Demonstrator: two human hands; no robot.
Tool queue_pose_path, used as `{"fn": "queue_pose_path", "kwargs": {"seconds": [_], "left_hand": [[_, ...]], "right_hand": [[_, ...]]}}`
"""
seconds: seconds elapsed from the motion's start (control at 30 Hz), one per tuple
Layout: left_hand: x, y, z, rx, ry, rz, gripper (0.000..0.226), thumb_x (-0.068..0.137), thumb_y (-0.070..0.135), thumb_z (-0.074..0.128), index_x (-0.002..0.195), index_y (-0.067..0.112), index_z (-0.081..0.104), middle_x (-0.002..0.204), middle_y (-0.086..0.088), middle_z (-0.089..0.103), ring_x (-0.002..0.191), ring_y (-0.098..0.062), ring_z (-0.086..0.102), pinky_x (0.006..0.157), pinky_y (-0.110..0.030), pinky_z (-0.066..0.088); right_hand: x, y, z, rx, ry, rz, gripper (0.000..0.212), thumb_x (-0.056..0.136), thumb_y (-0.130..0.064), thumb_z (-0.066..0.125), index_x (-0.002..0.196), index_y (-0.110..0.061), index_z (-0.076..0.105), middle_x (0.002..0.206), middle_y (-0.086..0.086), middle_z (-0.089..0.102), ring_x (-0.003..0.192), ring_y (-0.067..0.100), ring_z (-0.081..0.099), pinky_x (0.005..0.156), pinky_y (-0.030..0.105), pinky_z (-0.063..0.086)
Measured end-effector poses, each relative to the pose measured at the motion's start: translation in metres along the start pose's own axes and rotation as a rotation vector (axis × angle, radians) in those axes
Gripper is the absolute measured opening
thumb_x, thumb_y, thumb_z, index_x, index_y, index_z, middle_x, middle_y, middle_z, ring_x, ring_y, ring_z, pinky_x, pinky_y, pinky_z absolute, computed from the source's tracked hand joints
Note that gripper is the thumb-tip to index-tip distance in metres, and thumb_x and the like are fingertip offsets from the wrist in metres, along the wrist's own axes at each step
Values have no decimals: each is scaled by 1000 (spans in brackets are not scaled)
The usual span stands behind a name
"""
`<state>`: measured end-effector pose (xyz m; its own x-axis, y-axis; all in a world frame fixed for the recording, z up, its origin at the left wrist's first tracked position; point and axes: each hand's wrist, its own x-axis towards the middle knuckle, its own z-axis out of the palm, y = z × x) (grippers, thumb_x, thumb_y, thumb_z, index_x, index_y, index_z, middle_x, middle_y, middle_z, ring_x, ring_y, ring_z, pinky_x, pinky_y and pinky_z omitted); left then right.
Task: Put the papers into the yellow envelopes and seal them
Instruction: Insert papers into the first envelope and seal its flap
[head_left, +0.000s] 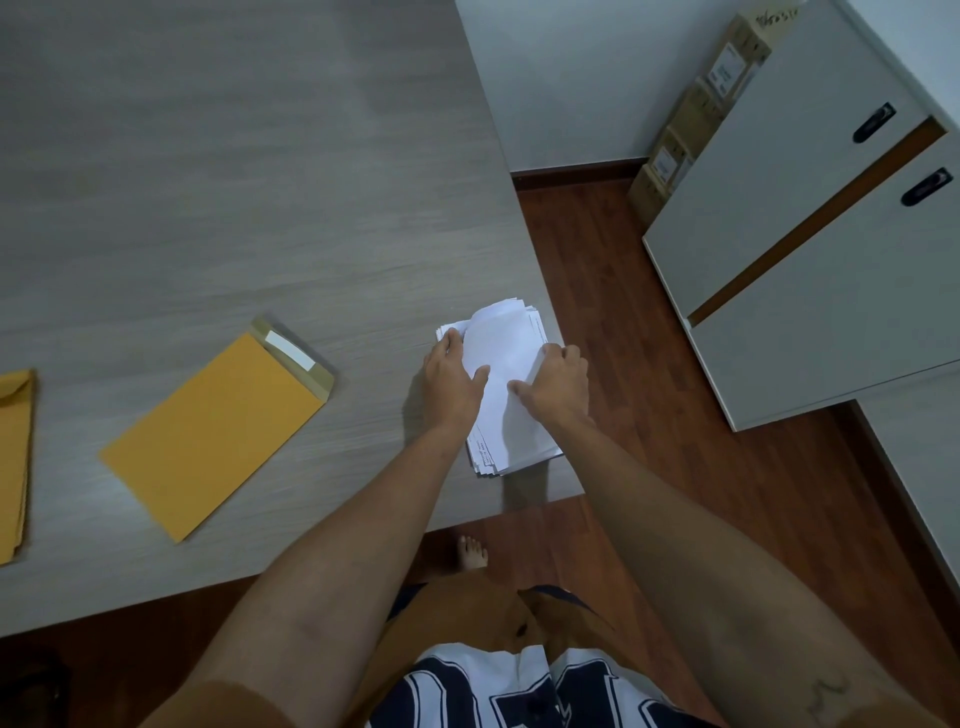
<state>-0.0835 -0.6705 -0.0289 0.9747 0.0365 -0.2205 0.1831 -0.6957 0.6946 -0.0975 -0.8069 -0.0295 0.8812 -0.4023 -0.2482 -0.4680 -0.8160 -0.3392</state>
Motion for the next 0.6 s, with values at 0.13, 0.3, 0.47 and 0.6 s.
{"fn": "queue_pose_path", "kwargs": {"seconds": [0.13, 0.3, 0.47, 0.6], "left_hand": [[0, 2, -1, -64, 22, -18, 65, 91, 21, 67, 149, 8, 38, 149, -10, 46, 136, -26, 43, 112, -38, 35], [1, 0, -1, -51, 38, -5, 55, 90, 21, 68, 140, 6, 49, 138, -12, 56, 125, -28, 52, 104, -41, 43], [0, 3, -1, -92, 93, -14, 37, 84, 17, 72, 116, 2, 62, 123, -11, 59, 112, -28, 56, 97, -32, 44], [0, 6, -1, -71, 139, -30, 32, 80, 16, 75, 106, 3, 61, 119, -10, 53, 102, -27, 56, 75, -12, 26]], "right_hand": [[-1, 0, 0, 16, 6, 5, 71, 78, -49, 75, 133, -14, 46, 131, 7, 48, 117, 22, 48, 102, 34, 44], [-1, 0, 0, 21, 4, 4, 71, 79, -48, 75, 134, -13, 46, 132, 8, 48, 118, 22, 48, 102, 34, 43], [-2, 0, -2, 18, 4, -5, 70, 80, -47, 75, 133, -12, 47, 132, 9, 48, 118, 23, 47, 102, 35, 43], [-3, -1, -3, 30, -2, -1, 70, 80, -46, 76, 133, -12, 46, 132, 9, 48, 118, 23, 47, 102, 35, 43]]}}
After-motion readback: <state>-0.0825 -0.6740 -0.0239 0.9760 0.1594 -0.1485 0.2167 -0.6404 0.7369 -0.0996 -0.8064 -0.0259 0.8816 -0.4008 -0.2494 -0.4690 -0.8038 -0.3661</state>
